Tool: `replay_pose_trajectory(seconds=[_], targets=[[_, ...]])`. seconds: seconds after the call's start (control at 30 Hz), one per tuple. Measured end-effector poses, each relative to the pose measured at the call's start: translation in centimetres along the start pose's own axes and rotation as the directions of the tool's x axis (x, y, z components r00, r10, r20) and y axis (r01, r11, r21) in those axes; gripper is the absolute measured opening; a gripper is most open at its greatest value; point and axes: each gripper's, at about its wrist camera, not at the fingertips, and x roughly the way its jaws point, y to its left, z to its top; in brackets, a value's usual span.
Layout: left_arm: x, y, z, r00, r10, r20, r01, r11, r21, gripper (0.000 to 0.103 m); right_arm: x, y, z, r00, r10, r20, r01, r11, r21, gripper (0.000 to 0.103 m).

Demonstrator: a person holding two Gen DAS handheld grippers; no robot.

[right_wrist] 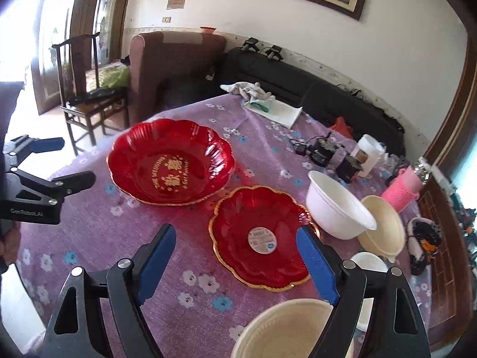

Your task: Organize plates and bowls

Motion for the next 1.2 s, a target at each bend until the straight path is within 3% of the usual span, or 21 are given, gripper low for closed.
replay_pose_trajectory(seconds=[0.1,0.17,0.23,0.3,0.4,0.47,0.53,0.63,0.77,0.87,0.93,1.03,1.1,1.2], targets=[[1.1,0.7,2.0,0.999,-0.001,-0.034,0.001,1.0,-0.006,0.103,0.7,-1.9,1.8,0.991,0.137,-0.011,-0.136,0.987,0.084,0.087],[2.2,1.5,3.1,0.999,-0.009,-0.052,0.008,1.0,-0.03,0.103,1.8,-3.9,3.1,0.972,0.235,-0.028,-0.226,0.956,0.189,0.086],[3.5,2.6,4.0,0.996,-0.044,-0.079,0.038,0.997,-0.074,0.086,3.2,-5.3,4.0,0.949,0.313,-0.035,-0.292,0.916,0.276,0.075],[4.9,3.2,4.7,0.991,-0.071,-0.115,0.06,0.993,-0.098,0.077,5.2,-6.1,4.9,0.927,0.37,-0.061,-0.33,0.884,0.331,0.051],[6.7,3.8,5.4,0.987,-0.077,-0.143,0.061,0.991,-0.118,0.05,8.3,-6.9,5.5,0.902,0.424,-0.084,-0.356,0.839,0.413,0.046],[7.6,4.4,5.5,0.982,-0.101,-0.161,0.077,0.986,-0.146,0.049,10.5,-7.0,5.7,0.892,0.44,-0.106,-0.352,0.822,0.448,0.038],[8.5,4.8,5.7,0.978,-0.111,-0.178,0.083,0.983,-0.161,0.051,11.8,-7.1,5.9,0.884,0.455,-0.109,-0.357,0.806,0.472,0.038],[9.4,5.6,5.7,0.972,-0.132,-0.194,0.093,0.976,-0.195,0.059,14.0,-7.2,6.4,0.888,0.44,-0.134,-0.326,0.808,0.49,0.038],[10.7,6.1,5.8,0.967,-0.14,-0.212,0.096,0.974,-0.207,0.059,16.1,-7.0,6.2,0.888,0.425,-0.174,-0.298,0.823,0.484,0.038],[11.7,6.0,5.9,0.963,-0.151,-0.222,0.106,0.973,-0.204,0.059,17.3,-7.1,5.9,0.88,0.438,-0.185,-0.298,0.811,0.503,0.037],[12.1,5.7,5.8,0.963,-0.145,-0.226,0.101,0.975,-0.198,0.043,17.7,-7.0,5.8,0.877,0.444,-0.185,-0.302,0.808,0.506,0.034],[12.6,5.7,5.7,0.961,-0.154,-0.231,0.105,0.972,-0.212,0.022,18.3,-6.5,5.7,0.871,0.451,-0.195,-0.305,0.807,0.505,0.021],[12.7,5.7,5.4,0.961,-0.152,-0.231,0.102,0.971,-0.217,0.02,18.4,-6.0,5.6,0.869,0.453,-0.2,-0.308,0.81,0.499,0.012],[12.4,5.7,5.2,0.963,-0.141,-0.23,0.092,0.973,-0.211,0.02,18.2,-5.5,5.5,0.877,0.438,-0.198,-0.299,0.819,0.49,0.011]])
